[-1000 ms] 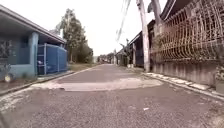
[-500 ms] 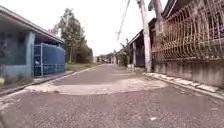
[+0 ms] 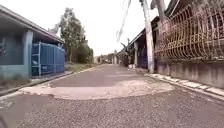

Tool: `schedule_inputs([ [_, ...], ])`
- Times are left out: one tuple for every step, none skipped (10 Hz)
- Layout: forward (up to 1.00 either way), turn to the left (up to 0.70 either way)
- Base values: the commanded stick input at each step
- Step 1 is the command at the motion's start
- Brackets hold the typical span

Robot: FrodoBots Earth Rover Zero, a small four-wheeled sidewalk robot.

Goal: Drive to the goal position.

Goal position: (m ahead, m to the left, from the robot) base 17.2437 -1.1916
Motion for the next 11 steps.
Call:
schedule_inputs([
  [0.5,0.0],
  [0.5,0.0],
  [0.5,0.0],
  [0.5,0.0],
  [0.5,0.0],
  [0.5,0.0],
  [0.5,0.0],
  [0.5,0.0],
  [0.5,0.0],
  [0.5,0.0],
  [0.5,0.0],
])
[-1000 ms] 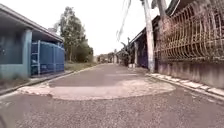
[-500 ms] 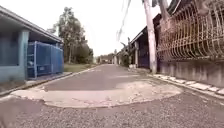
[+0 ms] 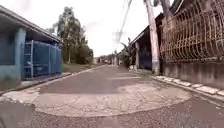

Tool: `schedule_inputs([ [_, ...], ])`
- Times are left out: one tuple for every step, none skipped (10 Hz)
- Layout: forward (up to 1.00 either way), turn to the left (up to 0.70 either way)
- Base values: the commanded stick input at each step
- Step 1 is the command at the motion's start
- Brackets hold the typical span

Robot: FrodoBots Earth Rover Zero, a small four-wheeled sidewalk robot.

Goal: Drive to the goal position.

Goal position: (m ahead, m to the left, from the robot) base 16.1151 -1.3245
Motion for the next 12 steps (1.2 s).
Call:
schedule_inputs([
  [0.5,0.0],
  [0.5,0.0],
  [0.5,0.0],
  [0.5,0.0],
  [0.5,0.0],
  [0.5,0.0],
  [0.5,0.0],
  [0.5,0.0],
  [0.5,0.0],
  [0.5,0.0],
  [0.5,0.0],
  [0.5,0.0],
])
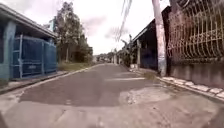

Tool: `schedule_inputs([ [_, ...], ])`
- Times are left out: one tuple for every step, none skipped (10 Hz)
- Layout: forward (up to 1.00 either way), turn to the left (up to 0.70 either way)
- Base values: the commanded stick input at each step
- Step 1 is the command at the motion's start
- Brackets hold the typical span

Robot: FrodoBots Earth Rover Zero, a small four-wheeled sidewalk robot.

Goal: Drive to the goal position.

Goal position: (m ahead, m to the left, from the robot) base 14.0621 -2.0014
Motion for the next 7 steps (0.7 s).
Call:
schedule_inputs([
  [0.5,0.0],
  [0.5,0.0],
  [0.5,0.0],
  [0.5,0.0],
  [0.5,0.0],
  [0.5,0.0],
  [0.5,0.0],
])
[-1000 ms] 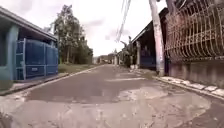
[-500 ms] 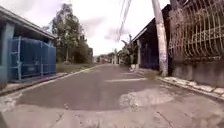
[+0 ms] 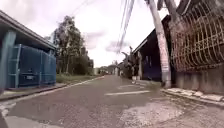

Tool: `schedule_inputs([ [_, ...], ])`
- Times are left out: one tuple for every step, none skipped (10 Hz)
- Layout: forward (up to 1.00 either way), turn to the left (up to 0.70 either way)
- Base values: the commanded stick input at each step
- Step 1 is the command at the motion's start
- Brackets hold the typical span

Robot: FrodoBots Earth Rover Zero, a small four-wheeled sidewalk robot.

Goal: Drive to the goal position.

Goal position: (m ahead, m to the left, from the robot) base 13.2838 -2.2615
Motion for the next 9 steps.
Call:
schedule_inputs([
  [0.5,0.0],
  [0.5,0.0],
  [0.5,0.0],
  [0.5,0.0],
  [0.5,0.0],
  [0.5,0.0],
  [0.5,0.0],
  [0.5,0.0],
  [0.5,0.0],
])
